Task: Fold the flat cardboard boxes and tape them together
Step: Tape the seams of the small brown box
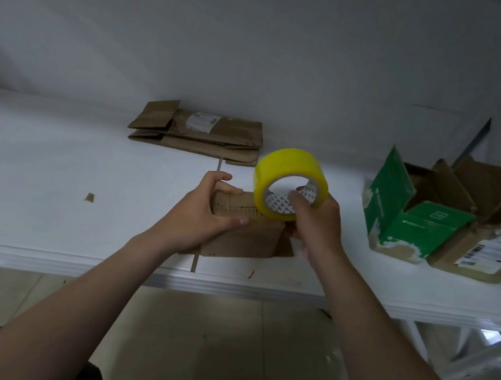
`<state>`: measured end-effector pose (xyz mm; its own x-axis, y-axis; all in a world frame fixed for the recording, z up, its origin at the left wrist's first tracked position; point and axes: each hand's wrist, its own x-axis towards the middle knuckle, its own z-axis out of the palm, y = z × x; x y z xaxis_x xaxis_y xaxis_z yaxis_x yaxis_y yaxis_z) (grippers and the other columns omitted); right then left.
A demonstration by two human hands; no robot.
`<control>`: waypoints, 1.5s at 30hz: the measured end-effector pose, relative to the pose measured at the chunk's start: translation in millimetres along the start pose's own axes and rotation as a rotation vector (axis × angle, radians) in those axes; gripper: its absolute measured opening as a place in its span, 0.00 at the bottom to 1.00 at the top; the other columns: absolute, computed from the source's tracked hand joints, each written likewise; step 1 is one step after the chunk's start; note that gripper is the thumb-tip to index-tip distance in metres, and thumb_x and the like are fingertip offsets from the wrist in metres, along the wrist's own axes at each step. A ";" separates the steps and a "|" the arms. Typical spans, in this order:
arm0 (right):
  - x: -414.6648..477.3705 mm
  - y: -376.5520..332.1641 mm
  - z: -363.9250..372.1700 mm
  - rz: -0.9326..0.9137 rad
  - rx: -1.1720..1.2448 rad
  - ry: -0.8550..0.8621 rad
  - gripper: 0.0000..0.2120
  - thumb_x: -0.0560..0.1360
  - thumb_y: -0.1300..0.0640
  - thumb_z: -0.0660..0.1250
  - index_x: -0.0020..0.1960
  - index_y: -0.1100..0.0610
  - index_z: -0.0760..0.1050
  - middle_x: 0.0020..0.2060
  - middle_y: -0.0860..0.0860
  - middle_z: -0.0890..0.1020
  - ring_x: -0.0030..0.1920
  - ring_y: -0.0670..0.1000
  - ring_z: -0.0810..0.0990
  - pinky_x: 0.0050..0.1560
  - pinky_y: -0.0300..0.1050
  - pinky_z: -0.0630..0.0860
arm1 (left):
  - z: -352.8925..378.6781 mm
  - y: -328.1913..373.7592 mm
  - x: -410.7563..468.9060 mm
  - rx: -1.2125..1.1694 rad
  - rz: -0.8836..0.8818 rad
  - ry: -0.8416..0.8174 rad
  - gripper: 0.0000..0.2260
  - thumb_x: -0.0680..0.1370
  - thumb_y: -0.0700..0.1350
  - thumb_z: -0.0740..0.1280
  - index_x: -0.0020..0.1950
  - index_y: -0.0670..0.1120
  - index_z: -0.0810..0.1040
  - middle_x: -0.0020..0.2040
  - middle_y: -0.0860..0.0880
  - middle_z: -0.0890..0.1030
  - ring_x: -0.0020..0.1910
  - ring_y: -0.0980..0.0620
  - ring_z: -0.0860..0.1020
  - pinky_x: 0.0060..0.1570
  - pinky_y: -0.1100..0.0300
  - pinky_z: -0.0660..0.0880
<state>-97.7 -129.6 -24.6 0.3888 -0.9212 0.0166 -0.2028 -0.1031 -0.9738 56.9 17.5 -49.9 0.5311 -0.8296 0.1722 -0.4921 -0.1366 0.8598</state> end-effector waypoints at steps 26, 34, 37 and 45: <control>37.4 18.4 -43.2 -0.240 -0.452 0.070 0.06 0.80 0.60 0.63 0.51 0.49 0.71 0.47 0.51 0.77 0.50 0.60 0.79 0.48 0.57 0.81 | -0.9 0.0 -5.2 -0.022 -0.018 -0.006 0.31 0.74 0.50 0.77 0.72 0.54 0.66 0.62 0.65 0.78 0.56 0.76 0.73 0.51 0.75 0.70; 32.2 28.2 -47.0 -0.156 -0.461 -0.011 0.07 0.79 0.60 0.63 0.55 0.51 0.70 0.49 0.55 0.78 0.48 0.60 0.79 0.37 0.46 0.78 | 1.2 9.9 -16.4 0.268 0.005 0.191 0.26 0.70 0.61 0.76 0.63 0.57 0.71 0.63 0.59 0.73 0.60 0.59 0.73 0.58 0.51 0.76; 29.0 25.9 -47.8 -0.159 -0.519 -0.029 0.06 0.79 0.59 0.64 0.53 0.50 0.70 0.46 0.54 0.78 0.41 0.58 0.79 0.32 0.46 0.78 | -0.9 21.7 -26.2 0.698 0.005 0.304 0.24 0.71 0.69 0.68 0.59 0.55 0.78 0.66 0.54 0.71 0.66 0.50 0.71 0.62 0.40 0.72; 21.6 18.8 -49.2 -0.171 -0.537 -0.126 0.10 0.76 0.63 0.68 0.53 0.53 0.70 0.47 0.56 0.79 0.36 0.49 0.76 0.18 0.31 0.65 | 23.6 43.9 -37.2 1.106 0.036 0.076 0.38 0.77 0.70 0.43 0.73 0.46 0.71 0.74 0.44 0.70 0.75 0.44 0.64 0.76 0.36 0.48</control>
<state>-137.3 -169.9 -31.4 0.5537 -0.8261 0.1045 -0.5426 -0.4531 -0.7073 -0.7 29.6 -29.9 0.5260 -0.8128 0.2501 -0.8326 -0.5521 -0.0432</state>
